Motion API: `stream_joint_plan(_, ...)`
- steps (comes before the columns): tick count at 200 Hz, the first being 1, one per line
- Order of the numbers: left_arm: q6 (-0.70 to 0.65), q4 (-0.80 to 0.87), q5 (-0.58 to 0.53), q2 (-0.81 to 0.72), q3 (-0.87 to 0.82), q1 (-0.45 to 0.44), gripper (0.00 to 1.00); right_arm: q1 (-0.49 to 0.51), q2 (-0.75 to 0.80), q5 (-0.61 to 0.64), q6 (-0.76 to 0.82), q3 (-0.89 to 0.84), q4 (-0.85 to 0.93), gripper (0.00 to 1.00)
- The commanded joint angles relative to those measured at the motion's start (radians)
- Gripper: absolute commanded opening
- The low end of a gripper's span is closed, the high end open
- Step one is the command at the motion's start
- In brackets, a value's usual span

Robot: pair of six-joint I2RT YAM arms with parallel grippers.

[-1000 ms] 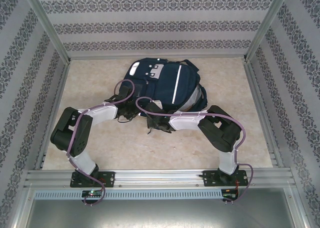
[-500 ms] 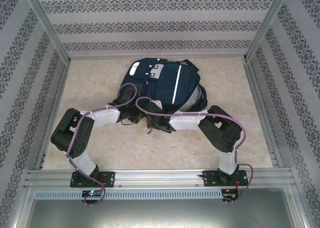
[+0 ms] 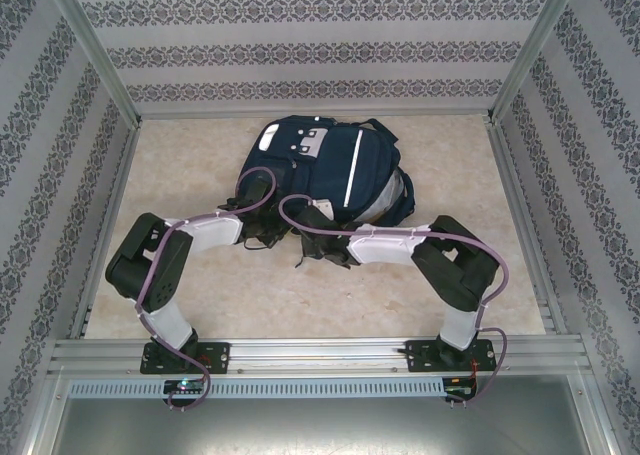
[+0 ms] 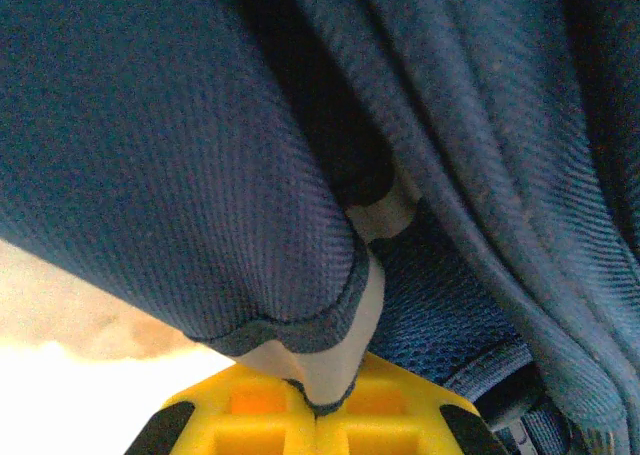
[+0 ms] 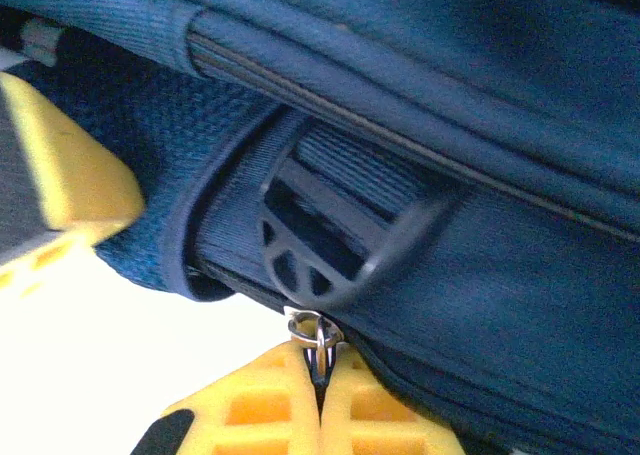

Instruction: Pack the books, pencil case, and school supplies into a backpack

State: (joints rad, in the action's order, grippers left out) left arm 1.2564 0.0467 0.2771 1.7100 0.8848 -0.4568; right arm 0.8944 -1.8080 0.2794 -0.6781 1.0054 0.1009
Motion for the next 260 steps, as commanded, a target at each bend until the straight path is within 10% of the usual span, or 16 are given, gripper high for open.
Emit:
stream_joint_plan(1,-0.036,0.08,-0.094,-0.036,0.006,0.024,0.0,-0.004,0.074,0.115,-0.005,-0.035,0.068,0.0)
stream_joint_plan(136,-0.223,0.249,-0.145,-0.116,0.062,0.217,0.0,-0.159,0.386,0.175,-0.01,-0.313,0.163,0.0)
stream_joint_plan(206,-0.319,0.332,-0.063,-0.053,0.191,0.347,0.0,-0.028,0.327,0.111,-0.016,-0.209,0.135,0.0)
stream_joint_plan(260,-0.211,0.354,0.034,-0.197,0.051,0.264,0.34,0.056,0.227,0.057,-0.022,-0.094,0.104,0.0)
